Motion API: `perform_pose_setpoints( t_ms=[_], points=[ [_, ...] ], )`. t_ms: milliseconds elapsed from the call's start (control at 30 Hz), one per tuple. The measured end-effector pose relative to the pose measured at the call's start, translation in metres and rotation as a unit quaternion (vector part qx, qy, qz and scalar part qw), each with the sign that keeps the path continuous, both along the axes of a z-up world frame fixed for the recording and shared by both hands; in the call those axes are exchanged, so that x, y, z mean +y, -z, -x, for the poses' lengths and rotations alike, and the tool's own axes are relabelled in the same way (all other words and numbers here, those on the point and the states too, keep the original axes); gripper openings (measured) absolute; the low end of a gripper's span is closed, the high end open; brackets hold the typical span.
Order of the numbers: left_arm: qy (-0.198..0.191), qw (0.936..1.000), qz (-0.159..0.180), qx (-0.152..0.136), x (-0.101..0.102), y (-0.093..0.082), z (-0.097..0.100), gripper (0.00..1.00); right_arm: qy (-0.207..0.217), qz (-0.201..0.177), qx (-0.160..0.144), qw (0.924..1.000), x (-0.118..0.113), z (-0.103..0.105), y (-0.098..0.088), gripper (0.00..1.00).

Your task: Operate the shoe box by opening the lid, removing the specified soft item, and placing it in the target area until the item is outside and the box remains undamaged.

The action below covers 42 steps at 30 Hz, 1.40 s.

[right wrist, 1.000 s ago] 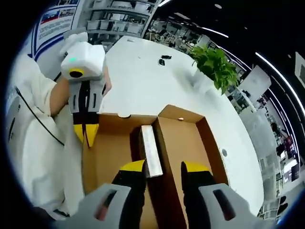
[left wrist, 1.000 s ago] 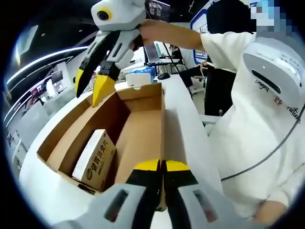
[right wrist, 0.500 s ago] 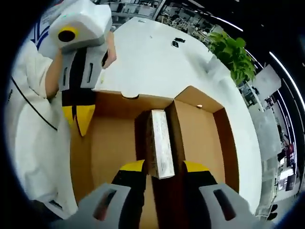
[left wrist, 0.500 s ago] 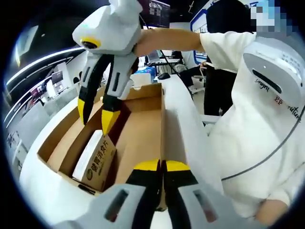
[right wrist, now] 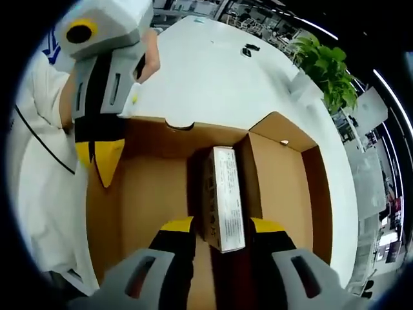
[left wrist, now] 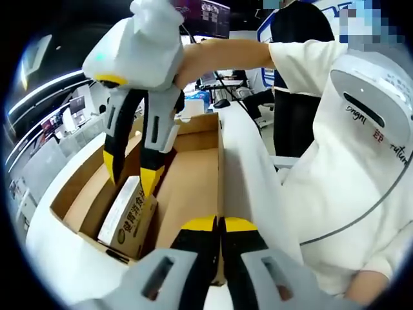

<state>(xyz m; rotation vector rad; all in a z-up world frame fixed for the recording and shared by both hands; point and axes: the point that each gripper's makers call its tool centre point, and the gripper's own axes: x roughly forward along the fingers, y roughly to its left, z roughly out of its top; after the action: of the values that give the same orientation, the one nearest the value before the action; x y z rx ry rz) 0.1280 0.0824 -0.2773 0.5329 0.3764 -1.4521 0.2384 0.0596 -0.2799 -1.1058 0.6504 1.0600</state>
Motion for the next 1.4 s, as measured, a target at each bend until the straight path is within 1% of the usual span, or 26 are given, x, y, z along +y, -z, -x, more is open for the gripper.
perform_pose_setpoints(
  t_ms=[33, 67, 100, 167, 200, 233, 400, 500, 600, 667, 733, 767, 800, 833, 867, 900, 933, 967, 1033, 1067, 1100, 1133, 1167, 1233, 1333, 1400],
  points=[
    [0.0, 1.0, 0.0, 0.0, 0.0, 0.0, 0.0, 0.01, -0.001, 0.002, -0.001, 1.0, 0.0, 0.0, 0.0, 0.33],
    [0.0, 1.0, 0.001, 0.001, 0.0, 0.0, 0.0, 0.01, -0.001, 0.008, -0.012, 0.9999, -0.001, -0.002, 0.002, 0.33],
    [0.002, 1.0, 0.001, -0.001, 0.0, 0.0, 0.0, 0.01, -0.007, 0.009, -0.01, 0.9999, -0.001, -0.001, 0.003, 0.33],
    [0.005, 1.0, 0.001, -0.007, 0.0, 0.0, 0.001, 0.01, -0.002, 0.004, -0.008, 1.0, -0.001, -0.001, 0.005, 0.34],
    [0.006, 1.0, 0.001, -0.008, 0.0, 0.0, 0.001, 0.01, -0.01, 0.008, -0.01, 0.9999, -0.002, 0.0, 0.007, 0.34],
    [0.007, 0.9999, 0.001, -0.009, 0.0, 0.0, 0.001, 0.01, -0.013, 0.015, -0.014, 0.9997, -0.005, 0.0, 0.009, 0.34],
    [0.008, 0.9999, 0.0, -0.007, 0.0, 0.0, 0.001, 0.01, -0.01, 0.016, -0.006, 0.9998, -0.007, -0.001, 0.012, 0.35],
    [0.008, 0.9999, 0.003, -0.01, 0.0, 0.0, 0.001, 0.01, 0.001, 0.011, 0.011, 0.9999, -0.008, 0.001, 0.014, 0.36],
    [0.011, 0.9999, 0.002, -0.013, 0.0, 0.0, 0.001, 0.01, 0.013, 0.004, 0.021, 0.9997, -0.008, 0.001, 0.013, 0.31],
    [0.011, 0.9999, 0.002, -0.012, 0.0, 0.0, 0.001, 0.01, 0.02, -0.004, 0.036, 0.9991, -0.008, 0.002, 0.014, 0.29],
    [0.01, 0.9999, 0.003, -0.012, 0.001, 0.0, 0.001, 0.02, 0.024, -0.012, 0.056, 0.9981, -0.007, 0.006, 0.015, 0.32],
    [0.01, 0.9999, 0.004, -0.012, 0.001, 0.0, 0.001, 0.02, 0.021, -0.012, 0.077, 0.9967, -0.007, 0.012, 0.017, 0.35],
    [0.011, 0.9999, 0.004, -0.012, 0.001, 0.0, 0.001, 0.02, 0.026, -0.009, 0.086, 0.9959, -0.009, 0.015, 0.019, 0.38],
    [0.011, 0.9999, 0.004, -0.012, 0.001, 0.0, 0.001, 0.02, 0.031, -0.006, 0.094, 0.995, -0.01, 0.018, 0.021, 0.33],
    [0.012, 0.9998, 0.004, -0.012, 0.001, 0.0, 0.001, 0.02, 0.035, -0.002, 0.103, 0.994, -0.012, 0.02, 0.023, 0.25],
    [0.012, 0.9999, 0.004, -0.011, 0.001, 0.001, 0.001, 0.02, 0.028, 0.011, 0.097, 0.9948, -0.017, 0.021, 0.023, 0.23],
    [0.012, 0.9999, 0.004, -0.011, 0.001, 0.001, 0.001, 0.02, 0.038, 0.009, 0.095, 0.9947, -0.018, 0.021, 0.022, 0.21],
    [0.011, 0.9999, 0.005, -0.01, 0.002, 0.001, 0.001, 0.02, 0.034, 0.007, 0.099, 0.9945, -0.019, 0.023, 0.021, 0.2],
    [0.011, 0.9999, 0.007, -0.011, 0.002, 0.001, 0.001, 0.02, 0.046, 0.002, 0.119, 0.9918, -0.02, 0.025, 0.021, 0.21],
    [0.011, 0.9998, 0.007, -0.012, 0.002, 0.001, 0.001, 0.02, 0.044, 0.003, 0.119, 0.9919, -0.019, 0.023, 0.021, 0.21],
    [0.011, 0.9998, 0.008, -0.012, 0.002, 0.0, 0.001, 0.02, 0.041, 0.002, 0.12, 0.9919, -0.019, 0.024, 0.022, 0.25],
    [0.011, 0.9998, 0.008, -0.013, 0.002, 0.0, 0.001, 0.02, 0.045, -0.004, 0.118, 0.992, -0.017, 0.023, 0.022, 0.34],
    [0.011, 0.9998, 0.008, -0.013, 0.002, 0.0, 0.001, 0.02, 0.046, -0.009, 0.119, 0.9918, -0.015, 0.023, 0.022, 0.38],
    [0.011, 0.9998, 0.008, -0.014, 0.002, 0.0, 0.0, 0.02, 0.039, -0.021, 0.119, 0.9919, -0.008, 0.024, 0.019, 0.38],
    [0.011, 0.9998, 0.009, -0.014, 0.002, 0.0, 0.0, 0.02, 0.029, -0.021, 0.115, 0.9927, -0.004, 0.025, 0.02, 0.38],
    [0.011, 0.9998, 0.007, -0.012, 0.002, 0.001, 0.0, 0.02, 0.035, -0.012, 0.134, 0.9903, -0.004, 0.029, 0.027, 0.37]
  ],
)
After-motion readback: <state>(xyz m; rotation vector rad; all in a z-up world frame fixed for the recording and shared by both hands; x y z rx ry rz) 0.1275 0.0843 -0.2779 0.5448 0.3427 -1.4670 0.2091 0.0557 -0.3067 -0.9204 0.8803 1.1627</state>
